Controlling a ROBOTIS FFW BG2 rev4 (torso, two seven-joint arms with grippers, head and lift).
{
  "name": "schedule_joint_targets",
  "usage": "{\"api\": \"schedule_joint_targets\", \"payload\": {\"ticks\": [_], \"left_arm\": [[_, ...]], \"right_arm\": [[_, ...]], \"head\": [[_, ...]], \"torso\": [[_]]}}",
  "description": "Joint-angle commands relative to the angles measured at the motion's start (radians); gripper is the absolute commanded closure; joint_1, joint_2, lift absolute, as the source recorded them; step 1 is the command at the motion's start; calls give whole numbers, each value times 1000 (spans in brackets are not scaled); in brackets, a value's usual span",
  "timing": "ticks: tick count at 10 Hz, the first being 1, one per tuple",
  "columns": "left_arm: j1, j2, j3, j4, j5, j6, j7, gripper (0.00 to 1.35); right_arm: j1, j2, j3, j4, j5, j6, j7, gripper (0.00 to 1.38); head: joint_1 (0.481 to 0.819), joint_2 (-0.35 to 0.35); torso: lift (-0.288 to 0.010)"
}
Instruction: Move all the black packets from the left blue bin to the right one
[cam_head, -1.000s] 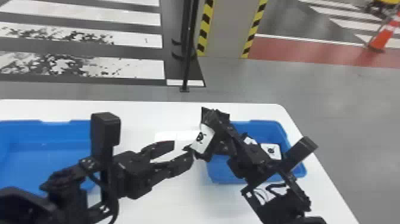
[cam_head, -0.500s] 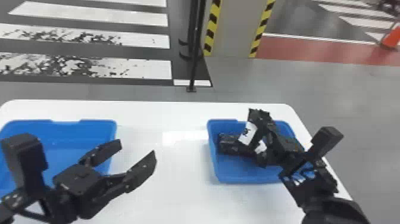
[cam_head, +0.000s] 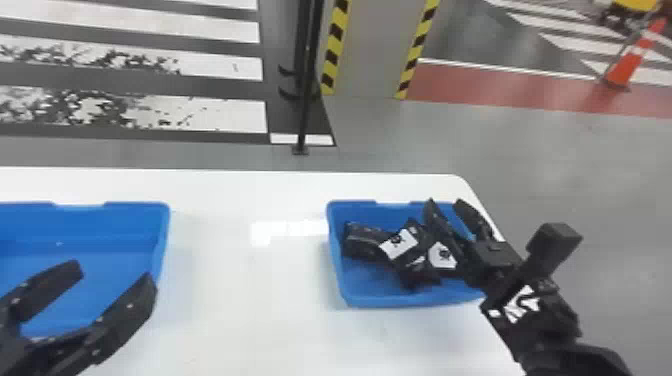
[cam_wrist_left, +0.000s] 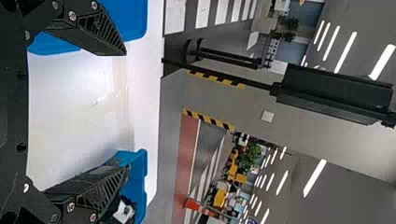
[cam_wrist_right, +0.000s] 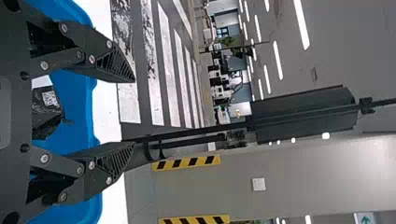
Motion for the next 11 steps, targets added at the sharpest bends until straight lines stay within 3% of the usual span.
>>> {"api": "schedule_joint_targets", "payload": {"ticks": [1,4,5,8,11], "left_arm": [[55,-23,48,-7,-16,-85,0,180],[153,-77,145,5,-88,-185,0,180],[165,-77,149,29,-92,-249,3,180],[170,-77,145,32,-148,-315,23,182],[177,-77,112,51,-158,-364,60,182]], "right_arm": [[104,17,0,-139,63,-2,-3,113],[349,103,2,-347,131,-115,-40,114],[413,118,2,-387,131,-152,-44,116],[617,131,38,-576,151,-174,-55,116],[644,131,58,-593,149,-188,-66,116]], "head": [[695,-217],[695,-132],[695,-95],[695,-27],[695,30]], "torso": [[-140],[-140],[-140],[-140],[-140]]}}
